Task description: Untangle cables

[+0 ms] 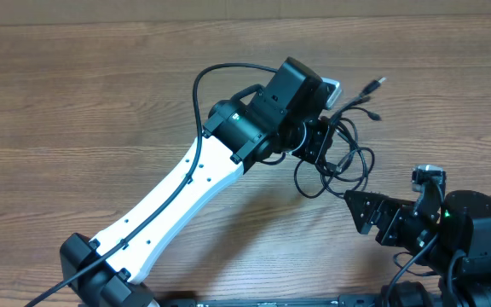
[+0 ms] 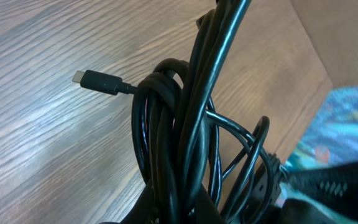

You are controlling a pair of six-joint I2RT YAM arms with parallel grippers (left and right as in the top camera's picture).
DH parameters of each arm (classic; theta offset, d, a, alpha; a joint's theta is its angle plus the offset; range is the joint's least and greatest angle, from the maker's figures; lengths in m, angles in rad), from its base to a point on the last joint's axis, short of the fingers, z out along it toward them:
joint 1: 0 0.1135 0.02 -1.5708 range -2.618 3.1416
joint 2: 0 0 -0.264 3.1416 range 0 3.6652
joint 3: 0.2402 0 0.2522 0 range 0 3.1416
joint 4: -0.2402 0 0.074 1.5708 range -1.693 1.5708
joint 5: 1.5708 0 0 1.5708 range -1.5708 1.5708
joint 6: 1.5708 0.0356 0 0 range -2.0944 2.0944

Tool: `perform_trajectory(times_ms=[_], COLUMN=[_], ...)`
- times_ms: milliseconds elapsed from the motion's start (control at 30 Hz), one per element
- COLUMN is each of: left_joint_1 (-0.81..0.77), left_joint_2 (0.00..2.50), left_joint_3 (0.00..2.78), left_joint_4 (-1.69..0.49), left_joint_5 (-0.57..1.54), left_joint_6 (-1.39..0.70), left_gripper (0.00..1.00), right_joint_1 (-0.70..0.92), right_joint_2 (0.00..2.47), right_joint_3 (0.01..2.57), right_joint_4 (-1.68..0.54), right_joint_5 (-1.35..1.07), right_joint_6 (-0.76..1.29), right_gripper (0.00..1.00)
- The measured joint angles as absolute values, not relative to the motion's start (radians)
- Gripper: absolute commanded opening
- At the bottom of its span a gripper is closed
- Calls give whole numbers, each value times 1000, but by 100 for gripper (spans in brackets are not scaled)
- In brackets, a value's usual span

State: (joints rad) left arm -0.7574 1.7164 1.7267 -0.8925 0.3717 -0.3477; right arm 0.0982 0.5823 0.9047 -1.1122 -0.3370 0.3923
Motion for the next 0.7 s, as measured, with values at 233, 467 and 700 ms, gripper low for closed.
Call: perform_trajectory(times_ms=[233,467,700], left_joint_1=[-757,-757,-758], left_joint_2=[1716,1716,1716], left_joint_3=[1727,1727,1727], left_joint_4=[-875,-815,-796], left_joint_5=[467,579,606], left_joint_6=[-242,-205,-221], left_gripper=[4,4,4], right_joint_1=[98,98,98], right_joint_2=[582,582,582], right_joint_3=[905,898,896], right_joint_4=[-1115,-1118,-1141], right_joint_5=[-251,-217,-216], right_joint_6=[398,401,398], right_gripper=[61,15,4])
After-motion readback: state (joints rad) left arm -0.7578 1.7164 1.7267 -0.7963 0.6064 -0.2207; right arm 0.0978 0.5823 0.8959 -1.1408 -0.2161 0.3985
